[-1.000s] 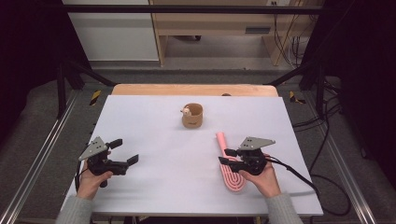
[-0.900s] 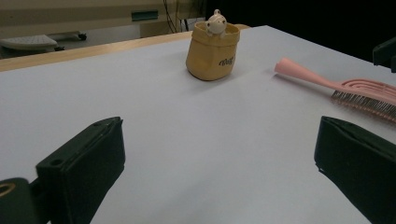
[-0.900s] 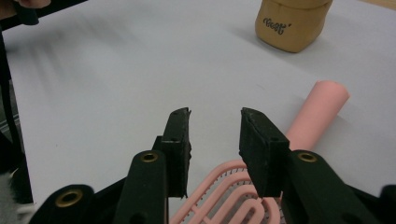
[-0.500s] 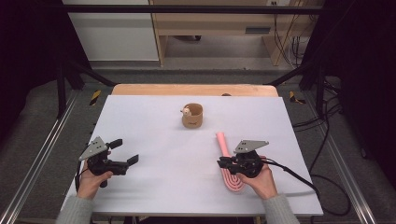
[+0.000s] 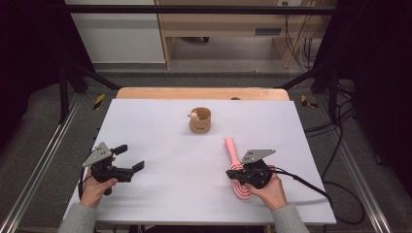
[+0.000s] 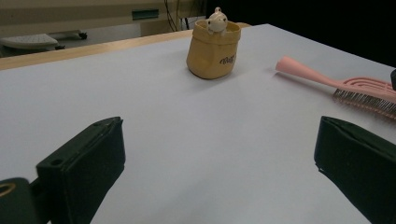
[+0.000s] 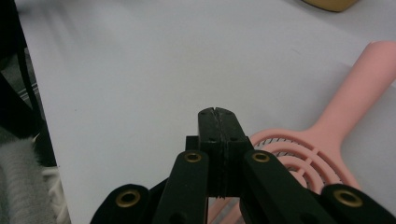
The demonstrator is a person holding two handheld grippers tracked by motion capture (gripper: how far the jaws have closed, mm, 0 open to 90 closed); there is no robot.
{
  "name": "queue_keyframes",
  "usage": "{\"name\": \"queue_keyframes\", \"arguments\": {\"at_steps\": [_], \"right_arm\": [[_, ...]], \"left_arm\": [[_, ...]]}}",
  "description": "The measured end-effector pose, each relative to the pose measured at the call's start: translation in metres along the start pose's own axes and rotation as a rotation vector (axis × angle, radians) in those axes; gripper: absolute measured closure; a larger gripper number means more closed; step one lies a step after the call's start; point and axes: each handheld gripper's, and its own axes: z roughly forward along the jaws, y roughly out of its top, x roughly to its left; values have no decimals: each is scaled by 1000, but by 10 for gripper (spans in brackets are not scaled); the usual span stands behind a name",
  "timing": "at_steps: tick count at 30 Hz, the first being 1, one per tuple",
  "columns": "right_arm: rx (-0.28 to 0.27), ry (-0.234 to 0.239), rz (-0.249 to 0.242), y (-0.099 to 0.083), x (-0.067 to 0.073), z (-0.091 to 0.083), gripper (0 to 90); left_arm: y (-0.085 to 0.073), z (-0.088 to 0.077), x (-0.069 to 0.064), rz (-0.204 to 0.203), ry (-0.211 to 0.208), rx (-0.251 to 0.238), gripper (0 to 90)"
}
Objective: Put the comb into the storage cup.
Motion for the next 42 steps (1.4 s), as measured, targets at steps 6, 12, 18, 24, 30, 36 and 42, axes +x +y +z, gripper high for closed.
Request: {"name": "queue_keyframes", "arguments": {"at_steps": [6, 12, 18, 24, 30, 36, 42], "right_arm": [[27, 3, -4, -3, 3, 4, 900], [50, 5, -9, -5, 5, 6, 900], [70, 2, -17, -7, 6, 8, 900], [84, 1, -21, -9, 7, 9, 900], [95, -11, -21, -10, 8, 8, 900], [113, -23, -24, -12, 8, 8, 899], [124, -40, -21, -13, 7, 6, 899]], "left_arm": [[0, 0, 0, 0, 0, 1, 18], [0, 0, 0, 1, 1, 1, 18], [0, 0, 0, 1, 1, 1, 18], [0, 0, 0, 1, 1, 1, 18], [0, 0, 0, 2, 2, 1, 18], [0, 0, 0, 2, 0, 3, 18], [0, 0, 0, 1, 2, 1, 18]]}}
